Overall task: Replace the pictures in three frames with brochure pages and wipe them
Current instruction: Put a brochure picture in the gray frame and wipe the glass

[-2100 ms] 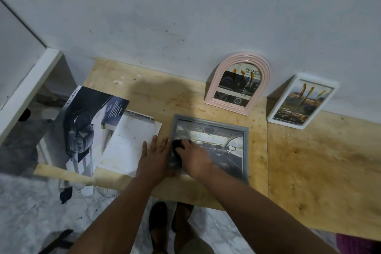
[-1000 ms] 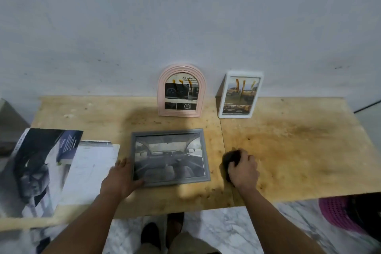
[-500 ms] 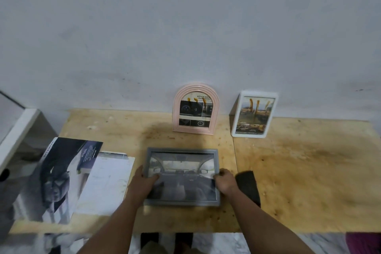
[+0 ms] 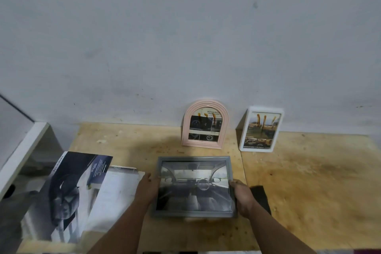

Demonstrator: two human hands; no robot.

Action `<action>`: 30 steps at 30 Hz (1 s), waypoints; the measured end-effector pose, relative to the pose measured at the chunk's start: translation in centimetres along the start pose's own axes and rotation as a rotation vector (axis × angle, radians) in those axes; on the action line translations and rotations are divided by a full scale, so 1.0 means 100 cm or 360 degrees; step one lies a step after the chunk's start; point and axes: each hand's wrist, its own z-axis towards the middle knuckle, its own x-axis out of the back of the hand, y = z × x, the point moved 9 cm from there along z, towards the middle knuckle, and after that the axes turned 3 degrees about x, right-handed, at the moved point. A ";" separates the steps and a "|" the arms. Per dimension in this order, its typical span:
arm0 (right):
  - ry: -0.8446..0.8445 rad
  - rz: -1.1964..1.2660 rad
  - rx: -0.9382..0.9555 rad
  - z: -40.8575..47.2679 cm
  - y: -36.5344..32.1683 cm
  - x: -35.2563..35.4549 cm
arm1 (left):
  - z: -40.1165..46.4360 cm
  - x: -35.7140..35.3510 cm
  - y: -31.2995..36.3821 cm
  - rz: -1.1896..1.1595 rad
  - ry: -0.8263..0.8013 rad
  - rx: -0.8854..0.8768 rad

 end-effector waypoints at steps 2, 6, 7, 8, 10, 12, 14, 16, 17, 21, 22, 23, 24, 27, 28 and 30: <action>-0.0048 0.0056 0.0008 -0.001 -0.004 -0.009 | 0.005 0.007 0.008 -0.0020 -0.0003 -0.0028; -0.0103 0.0121 0.0042 -0.003 -0.022 -0.038 | 0.017 0.040 0.015 -0.0327 0.0034 -0.0008; -0.0112 0.0081 0.0066 -0.005 -0.028 -0.047 | 0.022 0.050 0.014 -0.0399 0.0023 0.0031; -0.0123 0.0016 0.0103 -0.007 -0.036 -0.057 | 0.027 0.060 0.014 -0.0466 0.0002 0.0066; -0.0155 -0.0138 0.0180 -0.013 -0.052 -0.080 | 0.035 0.080 0.012 -0.0548 -0.0036 0.0111; -0.0174 -0.0317 0.0250 -0.018 -0.067 -0.105 | 0.042 0.100 0.012 -0.0581 -0.0050 0.0113; -0.0187 -0.0504 0.0337 -0.019 -0.081 -0.133 | 0.052 0.126 0.013 -0.0566 0.0041 0.0087; -0.0215 -0.0645 0.0415 -0.018 -0.093 -0.162 | 0.060 0.155 0.020 -0.0572 0.0204 0.0038; -0.0222 -0.0696 0.0443 -0.017 -0.098 -0.176 | 0.064 0.170 0.026 -0.0561 0.0290 0.0001; -0.0246 -0.0815 0.0592 -0.014 -0.127 -0.227 | 0.083 0.216 0.051 -0.0437 0.0529 -0.0138; -0.0243 -0.0833 0.0612 -0.013 -0.133 -0.236 | 0.089 0.223 0.056 -0.0406 0.0542 -0.0166; -0.0231 -0.0844 0.0628 -0.010 -0.138 -0.244 | 0.095 0.227 0.062 -0.0380 0.0532 -0.0186; -0.0210 -0.0856 0.0642 -0.007 -0.143 -0.250 | 0.100 0.230 0.067 -0.0365 0.0504 -0.0200; -0.0138 -0.0880 0.0651 0.001 -0.153 -0.264 | 0.117 0.233 0.078 -0.0345 0.0413 -0.0234; -0.0120 -0.0883 0.0647 0.004 -0.155 -0.268 | 0.124 0.233 0.079 -0.0328 0.0393 -0.0237; -0.0102 -0.0891 0.0629 0.010 -0.158 -0.274 | 0.136 0.235 0.083 -0.0301 0.0382 -0.0236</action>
